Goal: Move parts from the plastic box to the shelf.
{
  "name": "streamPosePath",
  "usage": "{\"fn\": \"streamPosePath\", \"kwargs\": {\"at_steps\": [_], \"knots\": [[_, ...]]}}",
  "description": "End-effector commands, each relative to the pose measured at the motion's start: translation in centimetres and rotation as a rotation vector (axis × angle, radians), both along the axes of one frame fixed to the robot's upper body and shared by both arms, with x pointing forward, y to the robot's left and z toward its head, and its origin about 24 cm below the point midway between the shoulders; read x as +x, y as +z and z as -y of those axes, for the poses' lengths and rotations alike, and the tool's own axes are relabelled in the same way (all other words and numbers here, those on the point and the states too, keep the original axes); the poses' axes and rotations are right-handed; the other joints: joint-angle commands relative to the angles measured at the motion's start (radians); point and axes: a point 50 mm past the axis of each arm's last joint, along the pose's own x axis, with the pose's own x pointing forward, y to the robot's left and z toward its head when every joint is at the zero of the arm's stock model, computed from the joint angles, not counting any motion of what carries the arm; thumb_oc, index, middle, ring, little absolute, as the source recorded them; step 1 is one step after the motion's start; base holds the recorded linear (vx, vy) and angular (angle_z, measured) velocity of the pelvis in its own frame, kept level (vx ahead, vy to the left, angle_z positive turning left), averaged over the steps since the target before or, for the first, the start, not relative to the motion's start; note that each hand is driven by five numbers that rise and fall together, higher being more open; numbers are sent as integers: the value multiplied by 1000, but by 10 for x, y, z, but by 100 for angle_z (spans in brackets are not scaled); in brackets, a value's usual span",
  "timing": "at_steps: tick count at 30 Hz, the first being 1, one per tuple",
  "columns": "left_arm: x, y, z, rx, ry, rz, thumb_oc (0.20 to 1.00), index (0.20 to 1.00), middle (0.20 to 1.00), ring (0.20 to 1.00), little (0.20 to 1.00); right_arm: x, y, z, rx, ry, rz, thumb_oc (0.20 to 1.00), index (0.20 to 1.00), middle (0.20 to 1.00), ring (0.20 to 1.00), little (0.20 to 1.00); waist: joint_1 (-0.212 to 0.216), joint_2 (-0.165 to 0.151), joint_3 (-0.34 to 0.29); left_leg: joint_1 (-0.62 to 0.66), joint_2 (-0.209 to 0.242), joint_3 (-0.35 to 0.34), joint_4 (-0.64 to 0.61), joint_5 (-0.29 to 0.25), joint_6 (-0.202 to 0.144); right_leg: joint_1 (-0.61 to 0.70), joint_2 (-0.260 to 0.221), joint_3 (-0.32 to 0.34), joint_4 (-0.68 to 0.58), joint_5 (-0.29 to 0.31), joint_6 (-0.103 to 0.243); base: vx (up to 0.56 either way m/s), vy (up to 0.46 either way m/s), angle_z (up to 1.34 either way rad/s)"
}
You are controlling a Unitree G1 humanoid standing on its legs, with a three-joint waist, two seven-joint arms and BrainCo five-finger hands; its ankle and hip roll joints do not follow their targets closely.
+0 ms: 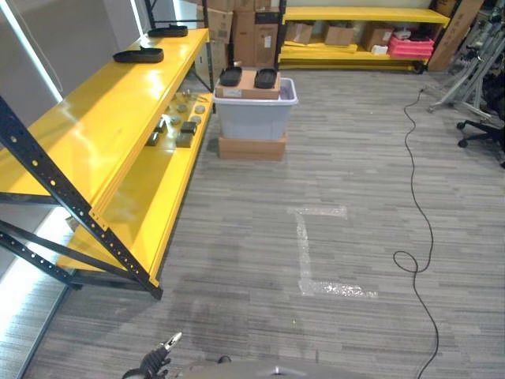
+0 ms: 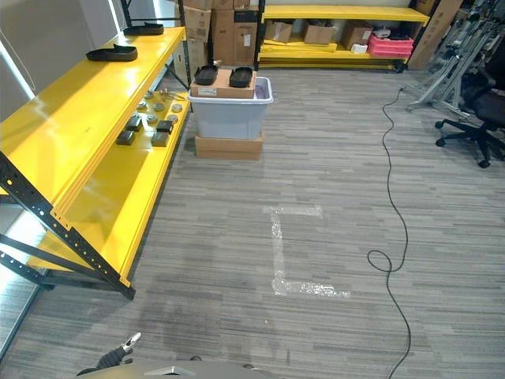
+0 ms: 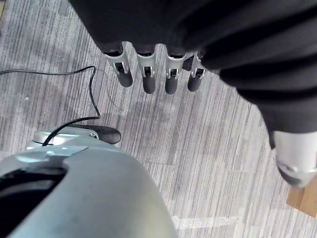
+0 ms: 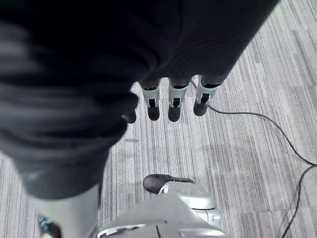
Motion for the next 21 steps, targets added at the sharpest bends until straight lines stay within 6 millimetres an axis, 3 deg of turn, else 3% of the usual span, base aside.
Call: {"fn": "streamPosePath", "kwargs": {"at_steps": [1, 10, 21], "knots": [[17, 4, -7, 14, -17, 43, 1000, 1000, 1000, 1000, 1000, -6, 3, 12, -24, 42, -64, 1000, 1000, 1000, 1000, 1000, 16, -32, -8, 0, 4, 4, -19, -20, -23, 36, -61, 1, -104, 103, 88, 0, 0, 0], [2, -2, -10, 47, 106, -78, 1000, 1000, 1000, 1000, 1000, -20, 2, 8, -39, 17, -172, 1000, 1000, 1000, 1000, 1000, 18, -29, -12, 2, 2, 0, -22, -18, -24, 39, -64, 1, -109, 106, 88, 0, 0, 0], [-10, -7, -6, 96, 82, -215, 1000, 1000, 1000, 1000, 1000, -16, 0, 1, 11, -36, -156, 1000, 1000, 1000, 1000, 1000, 14, -26, -22, 9, 0, 0, -26, -16, -23, 44, -64, 6, -112, 107, 86, 0, 0, 0]]}}
